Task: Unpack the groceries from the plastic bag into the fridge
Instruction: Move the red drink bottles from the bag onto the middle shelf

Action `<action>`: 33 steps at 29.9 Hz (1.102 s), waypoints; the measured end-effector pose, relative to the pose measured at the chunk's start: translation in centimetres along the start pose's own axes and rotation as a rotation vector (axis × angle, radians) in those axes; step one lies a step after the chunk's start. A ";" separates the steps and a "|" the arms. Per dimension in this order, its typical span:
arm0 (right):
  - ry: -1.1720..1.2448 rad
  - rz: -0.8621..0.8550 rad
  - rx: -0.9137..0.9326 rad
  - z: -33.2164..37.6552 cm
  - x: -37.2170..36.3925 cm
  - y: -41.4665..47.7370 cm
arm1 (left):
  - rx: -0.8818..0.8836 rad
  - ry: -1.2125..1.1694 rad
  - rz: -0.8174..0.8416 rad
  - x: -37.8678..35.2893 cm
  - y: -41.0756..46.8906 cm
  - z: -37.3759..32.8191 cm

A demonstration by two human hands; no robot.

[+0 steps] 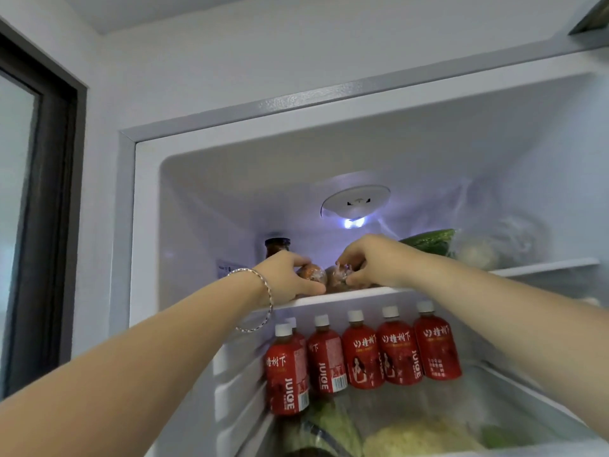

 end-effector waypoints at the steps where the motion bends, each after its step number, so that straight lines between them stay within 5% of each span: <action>1: -0.010 -0.004 -0.011 0.0 0.0 0.0 | 0.003 -0.006 -0.011 -0.1 0.2 0.0; 11: -0.058 -0.118 -0.074 1.3 0.5 -2.3 | 0.006 -0.039 -0.040 -0.2 -2.5 -1.0; 17: -0.002 -0.255 0.196 5.5 -0.8 -9.4 | -0.056 0.197 -0.075 -0.8 -11.7 -1.1; 22: 0.165 0.171 0.260 8.9 -4.8 -14.7 | 0.188 0.259 -0.076 -2.7 -20.4 -0.7; 27: 0.151 0.604 0.408 13.7 -9.5 -20.3 | 0.579 0.262 0.141 -4.9 -31.9 0.3; 33: 0.104 0.912 0.714 24.4 -11.7 -29.7 | 1.081 0.214 0.176 -4.7 -49.8 1.8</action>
Point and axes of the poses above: each hand's wrist, its own y-axis towards the middle knuckle, its own x-axis out of the back of the hand, z = x × y, the point moved 1 cm from there along y, towards the middle knuckle, and after that the axes turned 8 degrees about x, right-handed, at the moved point
